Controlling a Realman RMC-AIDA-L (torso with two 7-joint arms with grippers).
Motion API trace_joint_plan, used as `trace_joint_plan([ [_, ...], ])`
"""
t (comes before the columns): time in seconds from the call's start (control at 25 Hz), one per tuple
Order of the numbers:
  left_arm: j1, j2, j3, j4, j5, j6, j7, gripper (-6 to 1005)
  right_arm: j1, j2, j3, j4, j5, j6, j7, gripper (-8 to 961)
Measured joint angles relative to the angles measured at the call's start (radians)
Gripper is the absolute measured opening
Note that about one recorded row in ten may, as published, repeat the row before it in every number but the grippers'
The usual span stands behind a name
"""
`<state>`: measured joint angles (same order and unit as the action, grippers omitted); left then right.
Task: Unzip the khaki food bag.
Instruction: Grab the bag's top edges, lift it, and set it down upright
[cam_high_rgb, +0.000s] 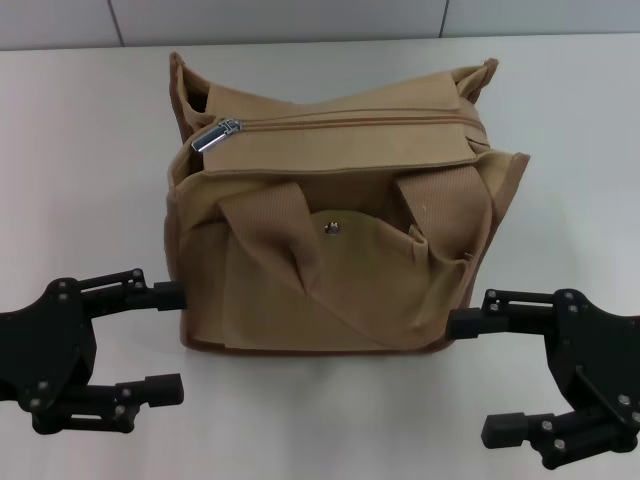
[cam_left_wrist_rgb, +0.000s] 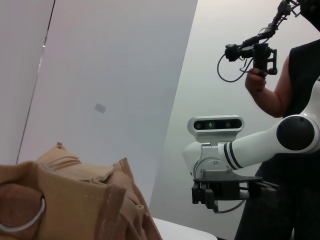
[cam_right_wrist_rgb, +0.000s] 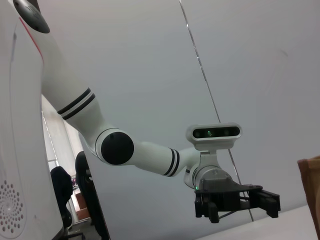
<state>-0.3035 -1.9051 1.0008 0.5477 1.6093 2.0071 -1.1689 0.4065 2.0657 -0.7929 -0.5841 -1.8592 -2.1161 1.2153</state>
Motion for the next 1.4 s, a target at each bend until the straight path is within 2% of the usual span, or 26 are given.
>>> trace_joint_plan([
  [0.64,0.006,-0.011,-0.012,-0.009,-0.001,-0.03,0.01,841,-0.005,0.01,0.005,0.001,0.0,0.014,0.0,838],
  [0.76,0.01,-0.024,-0.046,-0.013,-0.002,-0.048,0.015,841,-0.005,0.01,0.008,0.001,0.0,0.015,0.0,838],
  [0.84,0.025,-0.047,-0.083,-0.015,-0.002,-0.086,0.037,842,-0.006,0.01,0.009,0.001,0.0,0.016,0.0,838],
  [1.04,0.048,-0.067,-0.102,-0.015,-0.001,-0.155,0.054,842,-0.006,0.01,0.009,0.001,0.0,0.025,0.0,837],
  [1.28,0.064,-0.07,-0.126,-0.015,0.0,-0.166,0.064,842,-0.007,0.01,0.008,0.002,0.0,0.026,0.0,836],
  [1.4,0.07,-0.06,-0.129,-0.014,0.0,-0.147,0.066,841,-0.008,0.01,0.004,0.003,0.0,0.026,0.0,835],
])
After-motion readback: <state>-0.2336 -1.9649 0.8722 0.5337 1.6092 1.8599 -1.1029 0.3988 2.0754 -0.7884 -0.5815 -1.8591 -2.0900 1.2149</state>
